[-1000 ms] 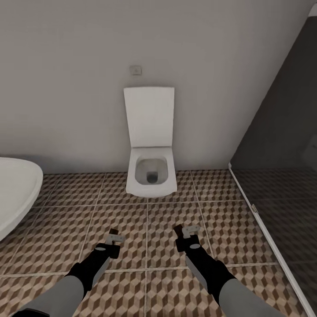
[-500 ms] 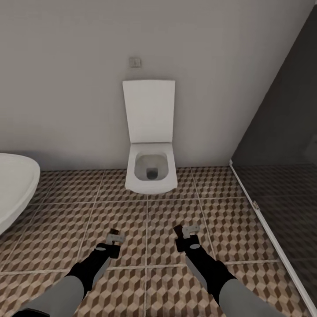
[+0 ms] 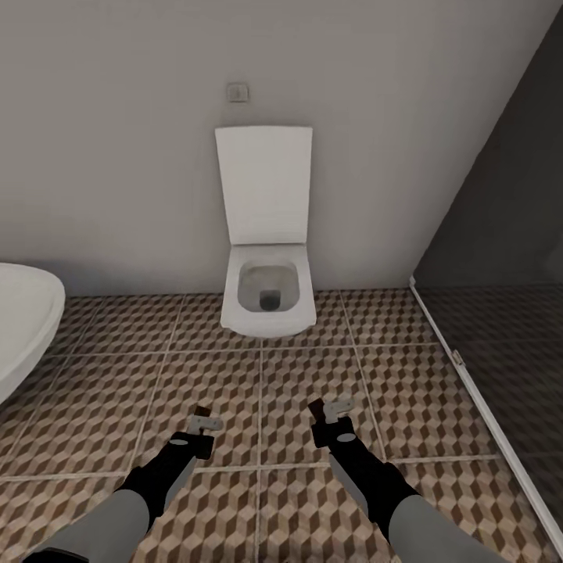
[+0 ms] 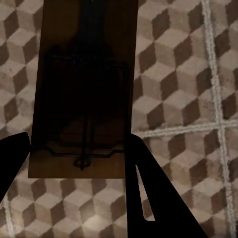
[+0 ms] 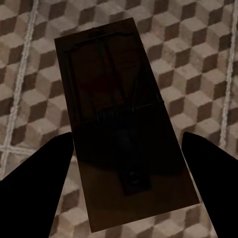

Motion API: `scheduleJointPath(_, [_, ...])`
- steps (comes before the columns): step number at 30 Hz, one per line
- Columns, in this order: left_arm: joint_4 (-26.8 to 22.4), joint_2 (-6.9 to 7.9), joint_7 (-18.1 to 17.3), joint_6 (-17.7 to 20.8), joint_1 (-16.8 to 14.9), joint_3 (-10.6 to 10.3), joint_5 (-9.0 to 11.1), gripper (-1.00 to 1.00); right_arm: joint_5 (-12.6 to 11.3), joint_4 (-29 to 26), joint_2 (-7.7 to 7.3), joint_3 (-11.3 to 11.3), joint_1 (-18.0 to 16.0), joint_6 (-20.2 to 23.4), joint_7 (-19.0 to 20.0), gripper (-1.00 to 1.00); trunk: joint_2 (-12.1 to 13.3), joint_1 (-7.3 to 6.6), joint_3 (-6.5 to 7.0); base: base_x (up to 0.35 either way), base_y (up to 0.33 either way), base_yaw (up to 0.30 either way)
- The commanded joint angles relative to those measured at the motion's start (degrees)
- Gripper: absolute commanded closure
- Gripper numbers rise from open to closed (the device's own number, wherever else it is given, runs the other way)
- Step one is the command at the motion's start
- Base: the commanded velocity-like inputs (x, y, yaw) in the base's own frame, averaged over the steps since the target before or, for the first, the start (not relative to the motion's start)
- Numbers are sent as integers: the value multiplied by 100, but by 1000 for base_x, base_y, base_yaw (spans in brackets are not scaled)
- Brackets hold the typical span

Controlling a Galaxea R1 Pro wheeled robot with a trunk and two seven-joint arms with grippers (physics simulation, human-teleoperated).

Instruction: Take the four mousetraps from the cabinet in the bathroom and place them on the bathroom floor. Make sure all four end up on the same floor surface, and ensure that at least two of them are either under or directly next to the same bathroom sink.

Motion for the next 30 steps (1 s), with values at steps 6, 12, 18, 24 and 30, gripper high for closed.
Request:
scheduleJointPath(6, [2, 0, 0, 0, -1, 0, -1, 100, 1, 0, 0, 0, 0, 0, 0, 100, -242, 132, -145, 0, 0, 0])
scheduleJointPath(12, [3, 0, 0, 0, -1, 0, -1, 100, 1, 0, 0, 0, 0, 0, 0, 100, -483, 264, -289, 0, 0, 0])
scheduleJointPath(18, [2, 0, 0, 0, 0, 0, -1, 100, 1, 0, 0, 0, -1, 0, 0, 100, -724, 396, -433, 0, 0, 0])
scheduleJointPath(24, [4, 0, -4, 0, 0, 0, 2, 100, 1, 0, 0, 0, -3, 0, 0, 100, -964, 528, -576, 0, 0, 0])
scheduleJointPath(30, [4, 0, -8, 0, -2, 0, 2, 100, 1, 0, 0, 0, -2, 0, 0, 100, -1205, 659, -720, 0, 0, 0])
